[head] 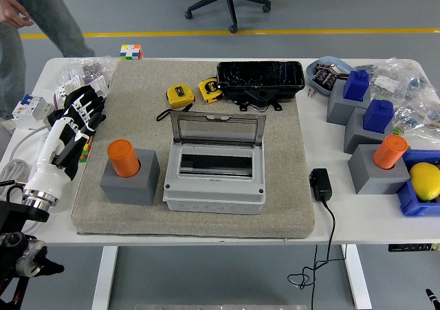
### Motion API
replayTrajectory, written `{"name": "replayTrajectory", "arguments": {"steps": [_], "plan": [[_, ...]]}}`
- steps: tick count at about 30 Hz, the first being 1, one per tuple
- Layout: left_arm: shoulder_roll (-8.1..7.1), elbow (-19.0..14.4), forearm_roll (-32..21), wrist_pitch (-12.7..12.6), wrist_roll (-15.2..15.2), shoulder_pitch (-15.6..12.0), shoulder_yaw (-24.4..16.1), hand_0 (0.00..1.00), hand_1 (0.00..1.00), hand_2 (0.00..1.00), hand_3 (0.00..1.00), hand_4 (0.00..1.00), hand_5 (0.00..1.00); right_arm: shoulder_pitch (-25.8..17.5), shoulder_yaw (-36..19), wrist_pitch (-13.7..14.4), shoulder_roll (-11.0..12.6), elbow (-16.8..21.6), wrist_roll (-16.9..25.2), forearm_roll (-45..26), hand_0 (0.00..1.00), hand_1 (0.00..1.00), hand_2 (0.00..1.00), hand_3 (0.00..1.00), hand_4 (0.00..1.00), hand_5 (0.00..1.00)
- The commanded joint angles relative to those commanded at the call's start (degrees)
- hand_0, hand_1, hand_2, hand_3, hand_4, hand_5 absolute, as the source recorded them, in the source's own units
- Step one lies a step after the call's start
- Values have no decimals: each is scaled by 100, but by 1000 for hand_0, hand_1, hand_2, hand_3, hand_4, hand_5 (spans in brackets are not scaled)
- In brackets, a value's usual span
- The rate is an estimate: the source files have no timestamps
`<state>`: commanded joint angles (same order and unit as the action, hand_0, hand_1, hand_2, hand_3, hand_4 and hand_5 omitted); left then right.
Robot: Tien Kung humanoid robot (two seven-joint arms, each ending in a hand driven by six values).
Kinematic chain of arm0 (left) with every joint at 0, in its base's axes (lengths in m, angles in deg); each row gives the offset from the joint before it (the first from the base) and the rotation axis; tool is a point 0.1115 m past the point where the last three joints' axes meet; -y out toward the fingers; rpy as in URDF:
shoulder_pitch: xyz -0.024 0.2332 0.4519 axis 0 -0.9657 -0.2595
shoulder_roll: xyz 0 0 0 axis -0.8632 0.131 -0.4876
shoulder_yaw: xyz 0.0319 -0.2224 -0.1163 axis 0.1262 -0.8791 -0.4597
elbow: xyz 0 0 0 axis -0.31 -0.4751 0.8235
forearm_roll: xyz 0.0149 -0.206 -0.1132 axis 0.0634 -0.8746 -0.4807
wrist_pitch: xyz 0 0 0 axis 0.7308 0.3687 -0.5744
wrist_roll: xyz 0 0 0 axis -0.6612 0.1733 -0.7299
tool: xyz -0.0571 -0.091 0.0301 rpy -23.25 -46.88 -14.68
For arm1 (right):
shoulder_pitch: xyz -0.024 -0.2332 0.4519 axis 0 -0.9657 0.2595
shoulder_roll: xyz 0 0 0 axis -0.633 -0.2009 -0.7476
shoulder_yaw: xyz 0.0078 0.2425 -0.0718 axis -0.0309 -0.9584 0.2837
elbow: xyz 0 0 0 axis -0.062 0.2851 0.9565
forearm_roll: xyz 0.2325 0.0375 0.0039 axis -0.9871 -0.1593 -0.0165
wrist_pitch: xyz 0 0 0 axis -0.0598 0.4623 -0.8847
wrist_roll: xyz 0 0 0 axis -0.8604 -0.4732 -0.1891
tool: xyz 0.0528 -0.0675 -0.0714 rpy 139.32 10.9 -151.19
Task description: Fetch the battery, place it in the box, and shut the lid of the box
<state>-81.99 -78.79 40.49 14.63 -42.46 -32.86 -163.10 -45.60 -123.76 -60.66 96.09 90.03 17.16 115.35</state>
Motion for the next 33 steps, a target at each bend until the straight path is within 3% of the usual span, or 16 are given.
{"name": "replayTrajectory", "arguments": {"steps": [8,9,14,15,20,21,22,33], "plan": [[68,96,-156,150,38,-20,140,858,927,927,952,998,525,8,-16,0,0,0,0,4,838,847,811,843,998,998],[70,95,-138,157,34,-18,146,852,927,932,971,998,317,8,-20,-1,-1,0,0,7,838,846,810,843,998,998],[68,98,30,68,-6,-13,186,852,927,932,971,998,317,4,-43,-7,-9,0,2,24,838,846,810,843,998,998],[71,102,70,34,-13,-12,199,839,917,925,961,998,166,4,-51,-9,-12,0,2,28,838,846,810,841,998,998],[103,136,164,-112,-12,13,222,839,917,925,961,998,166,10,-73,-14,-19,0,5,38,838,846,810,841,998,998],[104,142,187,-134,-12,19,221,819,900,892,930,998,105,8,-82,-14,-21,0,4,43,838,845,809,841,998,998],[103,145,196,-144,-11,21,225,819,900,892,930,998,105,6,-86,-15,-20,0,3,46,838,845,809,841,998,998],[122,127,138,-126,-8,-56,472,806,886,858,883,998,100,-5,-149,-17,-28,0,2,72,838,844,809,841,998,998]]}}
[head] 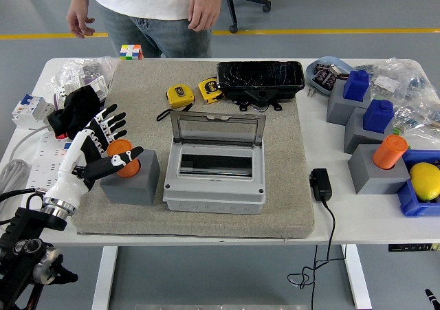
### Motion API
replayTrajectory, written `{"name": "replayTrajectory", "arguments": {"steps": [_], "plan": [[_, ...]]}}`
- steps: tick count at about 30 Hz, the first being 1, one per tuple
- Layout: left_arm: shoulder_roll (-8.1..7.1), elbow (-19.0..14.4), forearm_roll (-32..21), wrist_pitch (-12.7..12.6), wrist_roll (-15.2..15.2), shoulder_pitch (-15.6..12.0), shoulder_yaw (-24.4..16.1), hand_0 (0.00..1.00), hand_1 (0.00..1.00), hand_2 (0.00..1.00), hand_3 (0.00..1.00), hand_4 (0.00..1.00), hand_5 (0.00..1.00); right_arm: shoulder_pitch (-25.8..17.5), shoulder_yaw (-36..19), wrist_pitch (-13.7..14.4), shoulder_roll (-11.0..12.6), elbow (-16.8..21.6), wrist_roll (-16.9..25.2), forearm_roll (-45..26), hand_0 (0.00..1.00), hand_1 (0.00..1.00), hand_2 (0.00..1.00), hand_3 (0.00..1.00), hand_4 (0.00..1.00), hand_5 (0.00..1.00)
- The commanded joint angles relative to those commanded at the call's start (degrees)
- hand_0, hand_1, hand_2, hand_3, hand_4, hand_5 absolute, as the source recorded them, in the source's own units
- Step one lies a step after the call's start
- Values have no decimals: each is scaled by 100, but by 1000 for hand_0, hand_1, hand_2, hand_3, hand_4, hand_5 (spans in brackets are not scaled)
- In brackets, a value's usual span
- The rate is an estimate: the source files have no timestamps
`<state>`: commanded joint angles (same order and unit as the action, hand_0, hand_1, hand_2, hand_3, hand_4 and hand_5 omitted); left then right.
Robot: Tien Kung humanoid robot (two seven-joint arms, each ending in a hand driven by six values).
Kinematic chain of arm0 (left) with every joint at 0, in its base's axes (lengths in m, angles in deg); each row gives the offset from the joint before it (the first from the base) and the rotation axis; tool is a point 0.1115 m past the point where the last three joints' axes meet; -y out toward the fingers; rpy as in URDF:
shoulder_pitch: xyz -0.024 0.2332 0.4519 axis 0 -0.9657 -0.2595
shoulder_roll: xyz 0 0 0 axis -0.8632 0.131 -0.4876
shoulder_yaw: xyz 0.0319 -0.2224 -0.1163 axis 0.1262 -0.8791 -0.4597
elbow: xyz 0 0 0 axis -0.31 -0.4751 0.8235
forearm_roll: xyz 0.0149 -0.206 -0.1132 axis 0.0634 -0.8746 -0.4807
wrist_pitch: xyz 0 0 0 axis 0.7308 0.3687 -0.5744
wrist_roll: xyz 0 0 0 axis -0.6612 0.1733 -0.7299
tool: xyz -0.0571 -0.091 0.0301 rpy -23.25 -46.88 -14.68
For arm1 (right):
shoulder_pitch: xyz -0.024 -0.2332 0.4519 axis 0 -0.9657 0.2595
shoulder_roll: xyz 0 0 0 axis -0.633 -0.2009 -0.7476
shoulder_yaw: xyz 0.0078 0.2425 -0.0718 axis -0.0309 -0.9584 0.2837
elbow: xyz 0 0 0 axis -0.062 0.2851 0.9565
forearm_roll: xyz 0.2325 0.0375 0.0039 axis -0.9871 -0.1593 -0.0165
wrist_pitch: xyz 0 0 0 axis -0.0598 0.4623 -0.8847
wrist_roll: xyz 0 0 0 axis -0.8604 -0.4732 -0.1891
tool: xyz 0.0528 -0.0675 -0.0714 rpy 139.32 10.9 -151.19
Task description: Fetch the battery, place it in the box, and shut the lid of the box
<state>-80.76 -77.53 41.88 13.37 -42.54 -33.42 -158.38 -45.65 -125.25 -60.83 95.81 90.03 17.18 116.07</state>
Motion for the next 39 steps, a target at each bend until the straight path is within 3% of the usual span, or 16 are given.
{"name": "replayTrajectory", "arguments": {"steps": [17,18,23,24,29,30,39], "plan": [[18,92,31,-160,45,-1,114,801,870,799,835,998,116,-14,-23,1,8,0,-7,11,839,843,808,840,998,998],[17,95,31,-170,46,-5,118,774,828,714,755,998,124,-14,-24,1,7,0,-6,13,838,843,808,840,998,998],[10,95,59,-185,43,-6,129,774,828,714,755,998,124,-14,-31,0,6,0,-7,18,838,843,808,840,998,998],[9,91,64,-188,41,-4,134,723,785,656,679,998,129,-14,-33,1,7,0,-6,18,838,842,808,839,998,998],[7,94,67,-212,41,4,141,723,785,656,679,998,129,-11,-57,1,6,0,-4,32,838,842,808,839,998,998],[6,96,66,-212,41,4,144,689,737,624,642,998,129,-10,-59,1,6,0,-3,32,837,842,807,839,998,998],[34,186,78,-218,51,25,185,681,740,621,648,998,130,2,-121,1,3,0,-6,66,837,842,807,838,998,998]]}}
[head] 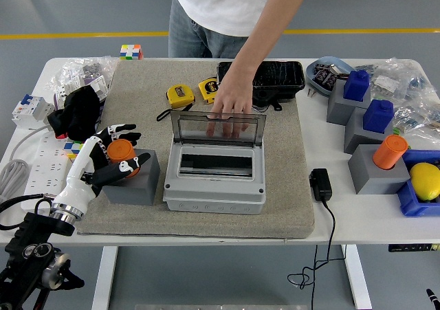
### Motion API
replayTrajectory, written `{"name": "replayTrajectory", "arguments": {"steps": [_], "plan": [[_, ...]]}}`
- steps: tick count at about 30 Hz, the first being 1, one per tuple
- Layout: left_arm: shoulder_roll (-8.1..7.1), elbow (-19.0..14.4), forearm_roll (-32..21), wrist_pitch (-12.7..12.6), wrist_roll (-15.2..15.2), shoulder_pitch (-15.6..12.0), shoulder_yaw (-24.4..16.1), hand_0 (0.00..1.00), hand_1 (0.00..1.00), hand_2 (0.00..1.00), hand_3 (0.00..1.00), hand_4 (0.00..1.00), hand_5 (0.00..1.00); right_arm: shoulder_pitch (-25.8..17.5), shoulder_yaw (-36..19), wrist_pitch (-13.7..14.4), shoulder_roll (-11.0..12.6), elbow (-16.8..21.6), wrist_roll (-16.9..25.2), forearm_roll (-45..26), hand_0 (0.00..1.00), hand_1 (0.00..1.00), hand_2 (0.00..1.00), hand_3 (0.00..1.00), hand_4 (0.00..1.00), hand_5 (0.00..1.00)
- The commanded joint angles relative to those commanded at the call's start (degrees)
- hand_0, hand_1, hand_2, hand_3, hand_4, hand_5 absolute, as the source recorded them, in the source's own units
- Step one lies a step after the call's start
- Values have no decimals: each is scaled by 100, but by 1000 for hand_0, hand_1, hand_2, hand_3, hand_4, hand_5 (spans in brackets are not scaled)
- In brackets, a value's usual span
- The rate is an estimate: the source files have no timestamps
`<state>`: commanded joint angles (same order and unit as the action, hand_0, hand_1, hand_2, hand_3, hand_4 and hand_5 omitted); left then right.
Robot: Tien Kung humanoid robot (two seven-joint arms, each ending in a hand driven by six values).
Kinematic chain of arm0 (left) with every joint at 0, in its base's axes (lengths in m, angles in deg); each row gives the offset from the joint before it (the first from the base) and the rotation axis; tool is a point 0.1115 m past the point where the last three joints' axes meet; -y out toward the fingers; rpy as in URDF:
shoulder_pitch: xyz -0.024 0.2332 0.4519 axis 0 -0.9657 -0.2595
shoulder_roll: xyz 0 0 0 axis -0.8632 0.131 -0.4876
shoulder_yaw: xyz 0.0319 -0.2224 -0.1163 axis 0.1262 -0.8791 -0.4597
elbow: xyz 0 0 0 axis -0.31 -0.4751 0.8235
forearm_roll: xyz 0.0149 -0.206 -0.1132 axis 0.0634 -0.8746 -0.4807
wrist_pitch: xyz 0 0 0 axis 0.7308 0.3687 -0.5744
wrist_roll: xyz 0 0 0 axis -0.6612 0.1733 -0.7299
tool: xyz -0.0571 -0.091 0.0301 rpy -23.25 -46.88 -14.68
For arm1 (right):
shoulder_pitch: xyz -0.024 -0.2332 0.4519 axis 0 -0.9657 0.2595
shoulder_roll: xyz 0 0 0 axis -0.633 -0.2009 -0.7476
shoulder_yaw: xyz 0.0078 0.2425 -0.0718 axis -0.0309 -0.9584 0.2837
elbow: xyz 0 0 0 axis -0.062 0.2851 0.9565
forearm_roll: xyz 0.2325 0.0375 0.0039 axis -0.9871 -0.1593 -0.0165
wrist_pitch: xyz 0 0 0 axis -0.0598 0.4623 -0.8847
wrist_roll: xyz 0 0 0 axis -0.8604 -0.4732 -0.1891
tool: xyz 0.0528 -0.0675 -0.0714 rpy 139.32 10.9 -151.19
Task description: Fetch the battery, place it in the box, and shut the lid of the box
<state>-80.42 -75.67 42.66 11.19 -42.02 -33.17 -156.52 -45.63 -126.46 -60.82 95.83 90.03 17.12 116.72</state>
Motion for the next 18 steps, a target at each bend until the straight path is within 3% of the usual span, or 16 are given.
{"name": "replayTrajectory", "arguments": {"steps": [14,15,18], "plan": [[8,44,105,-24,-12,9,20,664,728,604,629,998,130,7,-61,1,-7,0,5,34,837,842,806,838,998,998],[7,43,108,-24,-13,7,23,498,643,506,540,998,131,8,-61,2,-7,0,6,34,837,842,806,838,998,998],[5,34,112,-46,-8,12,39,498,643,506,540,998,131,14,-74,2,-8,0,3,43,837,842,806,838,998,998]]}}
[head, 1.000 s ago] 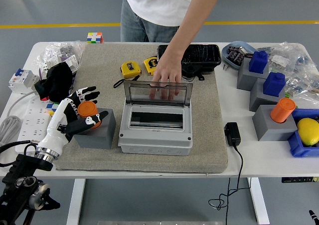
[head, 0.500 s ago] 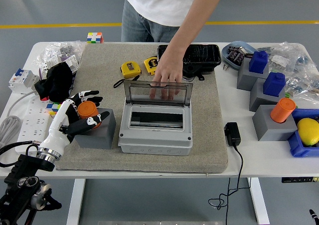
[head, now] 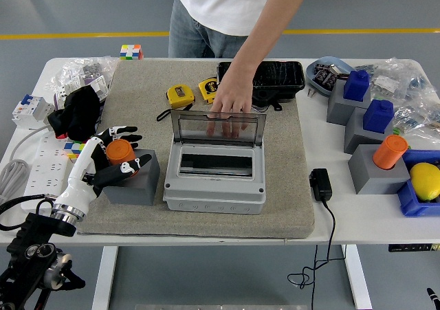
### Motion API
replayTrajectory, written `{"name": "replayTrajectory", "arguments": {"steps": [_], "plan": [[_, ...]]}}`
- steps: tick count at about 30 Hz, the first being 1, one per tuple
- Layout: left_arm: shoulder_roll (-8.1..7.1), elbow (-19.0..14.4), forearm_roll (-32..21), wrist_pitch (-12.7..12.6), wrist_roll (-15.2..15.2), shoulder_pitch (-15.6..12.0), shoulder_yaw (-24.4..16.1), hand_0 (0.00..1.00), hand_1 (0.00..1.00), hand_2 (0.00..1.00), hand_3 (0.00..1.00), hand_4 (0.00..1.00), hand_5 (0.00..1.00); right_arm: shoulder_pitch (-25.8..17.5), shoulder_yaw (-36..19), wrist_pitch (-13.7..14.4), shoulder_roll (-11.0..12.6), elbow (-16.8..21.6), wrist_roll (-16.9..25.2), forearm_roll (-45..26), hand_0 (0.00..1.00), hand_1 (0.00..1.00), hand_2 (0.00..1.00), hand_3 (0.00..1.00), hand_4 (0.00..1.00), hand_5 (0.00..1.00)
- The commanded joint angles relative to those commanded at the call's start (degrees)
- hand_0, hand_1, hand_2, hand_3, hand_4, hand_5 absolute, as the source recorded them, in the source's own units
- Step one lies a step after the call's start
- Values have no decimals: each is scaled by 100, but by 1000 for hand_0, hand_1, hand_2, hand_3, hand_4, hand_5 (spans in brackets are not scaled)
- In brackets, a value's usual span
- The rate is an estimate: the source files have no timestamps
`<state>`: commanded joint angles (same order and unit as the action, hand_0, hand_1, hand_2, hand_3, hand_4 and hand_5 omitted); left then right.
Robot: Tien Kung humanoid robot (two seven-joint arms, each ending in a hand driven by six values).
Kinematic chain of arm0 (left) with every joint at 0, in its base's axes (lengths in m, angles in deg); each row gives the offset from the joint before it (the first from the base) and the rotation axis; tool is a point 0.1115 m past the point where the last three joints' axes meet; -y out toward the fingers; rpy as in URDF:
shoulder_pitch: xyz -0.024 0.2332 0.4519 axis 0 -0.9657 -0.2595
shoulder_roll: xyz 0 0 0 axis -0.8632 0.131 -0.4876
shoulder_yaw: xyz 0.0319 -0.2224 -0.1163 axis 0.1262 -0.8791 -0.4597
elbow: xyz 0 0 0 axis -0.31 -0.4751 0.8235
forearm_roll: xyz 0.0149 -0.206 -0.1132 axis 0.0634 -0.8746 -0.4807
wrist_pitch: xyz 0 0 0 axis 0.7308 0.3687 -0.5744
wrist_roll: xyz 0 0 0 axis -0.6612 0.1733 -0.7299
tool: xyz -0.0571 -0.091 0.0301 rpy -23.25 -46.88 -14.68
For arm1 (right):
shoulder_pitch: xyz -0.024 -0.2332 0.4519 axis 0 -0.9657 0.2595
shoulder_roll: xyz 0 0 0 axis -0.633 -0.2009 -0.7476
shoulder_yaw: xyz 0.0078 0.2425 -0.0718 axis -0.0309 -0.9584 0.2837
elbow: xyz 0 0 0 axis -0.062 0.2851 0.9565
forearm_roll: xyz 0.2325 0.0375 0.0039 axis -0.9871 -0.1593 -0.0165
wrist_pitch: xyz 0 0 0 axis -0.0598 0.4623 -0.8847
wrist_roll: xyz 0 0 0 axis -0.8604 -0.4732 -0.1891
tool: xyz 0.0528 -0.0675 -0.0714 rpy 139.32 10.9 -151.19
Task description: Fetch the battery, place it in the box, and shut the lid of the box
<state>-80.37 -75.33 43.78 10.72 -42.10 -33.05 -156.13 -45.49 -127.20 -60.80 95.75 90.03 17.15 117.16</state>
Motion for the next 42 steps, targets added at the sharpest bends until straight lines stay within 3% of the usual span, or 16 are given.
{"name": "replayTrajectory", "arguments": {"steps": [2,3,26,27,32,33,38,39,42], "plan": [[1,-11,4,-12,2,2,1,498,643,506,540,998,131,-2,-1,0,-1,0,1,3,837,842,806,838,998,998],[-1,-15,3,-15,2,4,4,347,552,437,461,998,139,-2,-7,1,-2,0,0,7,838,842,806,838,998,998],[-3,-25,102,-93,-7,-19,125,318,514,400,416,998,137,-14,12,9,7,0,-4,-19,837,842,807,837,998,998],[-3,-25,107,-100,-7,-21,131,318,479,357,342,998,139,-16,14,9,7,0,-3,-19,837,842,807,837,998,998],[-6,-32,135,-139,-3,-23,143,318,479,357,342,998,139,-19,28,10,9,0,-6,-29,837,842,807,837,998,998],[-9,-34,140,-157,-1,-19,145,259,300,279,264,998,138,-18,30,10,10,0,-8,-31,837,842,807,837,998,998],[-14,-41,137,-233,13,-10,156,259,300,279,264,998,138,-18,32,10,14,0,-12,-31,837,842,807,837,998,998],[-13,-42,139,-247,14,-7,160,175,172,218,218,998,140,-16,33,11,15,0,-9,-35,837,842,808,837,998,998],[-14,-50,189,-268,-11,-4,174,175,172,218,218,998,140,-15,34,12,14,0,-9,-38,837,842,808,837,998,998]]}}
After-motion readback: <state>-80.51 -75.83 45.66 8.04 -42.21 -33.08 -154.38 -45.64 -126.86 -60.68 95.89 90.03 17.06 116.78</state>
